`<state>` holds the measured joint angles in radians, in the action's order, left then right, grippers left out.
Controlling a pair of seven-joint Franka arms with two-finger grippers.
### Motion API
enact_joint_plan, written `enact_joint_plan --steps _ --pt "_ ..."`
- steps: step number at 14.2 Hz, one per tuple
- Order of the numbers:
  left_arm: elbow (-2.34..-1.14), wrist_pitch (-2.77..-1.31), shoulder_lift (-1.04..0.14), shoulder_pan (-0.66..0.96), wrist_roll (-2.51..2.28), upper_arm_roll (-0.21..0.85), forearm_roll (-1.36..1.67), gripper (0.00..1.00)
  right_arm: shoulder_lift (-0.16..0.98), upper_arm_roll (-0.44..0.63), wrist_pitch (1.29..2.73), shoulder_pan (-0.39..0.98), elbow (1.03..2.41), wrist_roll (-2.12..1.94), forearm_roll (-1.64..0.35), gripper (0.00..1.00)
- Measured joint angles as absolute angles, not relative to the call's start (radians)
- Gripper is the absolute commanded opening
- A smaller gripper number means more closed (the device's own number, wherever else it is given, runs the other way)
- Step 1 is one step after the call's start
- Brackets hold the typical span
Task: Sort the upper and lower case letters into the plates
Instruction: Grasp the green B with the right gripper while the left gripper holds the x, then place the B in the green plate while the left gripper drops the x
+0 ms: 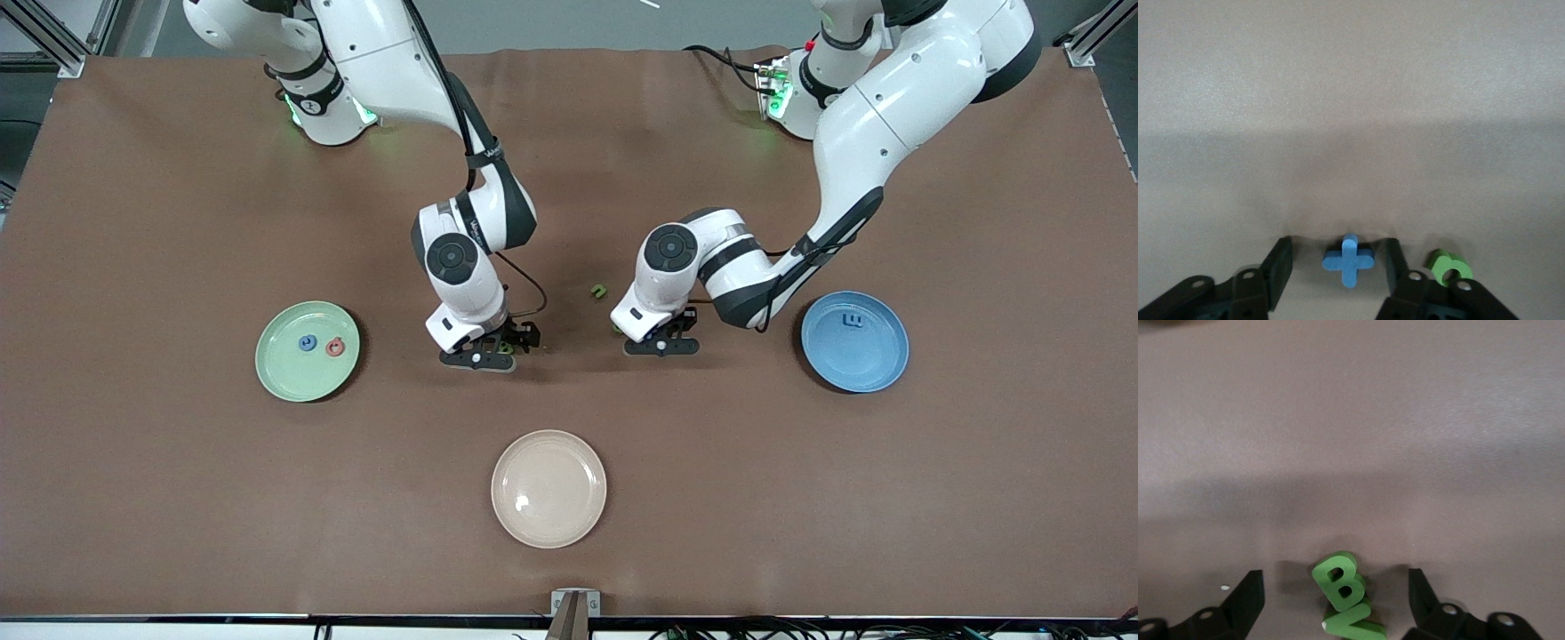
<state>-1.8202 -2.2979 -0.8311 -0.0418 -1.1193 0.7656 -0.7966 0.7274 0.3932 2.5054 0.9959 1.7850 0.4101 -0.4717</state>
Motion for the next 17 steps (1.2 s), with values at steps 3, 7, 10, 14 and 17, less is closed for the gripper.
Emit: enact_joint_plan --steps 3,7,10,14,17 --pt "-1.819 -2.3 -0.831 -0.041 -1.119 0.767 -0.796 0.42 0.734 0.393 2.506 0.996 1.781 0.376 -0.472 0.7" --pt "-1.818 -2.301 -0.831 -0.041 -1.12 0.768 -0.796 0.33 0.733 0.397 2.499 0.996 1.777 0.367 -0.471 0.54" --pt "-1.818 -2.301 -0.831 -0.04 -1.139 0.769 -0.795 0.23 0.732 0.396 2.497 0.997 1.776 0.364 -0.471 0.32" --pt "-1.817 -2.301 -0.831 -0.041 -1.161 0.769 -0.795 0.18 0.725 0.395 2.492 1.0 1.774 0.364 -0.471 0.0" --pt "-1.81 -2.296 -0.829 -0.061 -1.161 0.782 -0.795 0.17 0.718 0.411 2.442 0.999 1.776 0.357 -0.471 0.0"
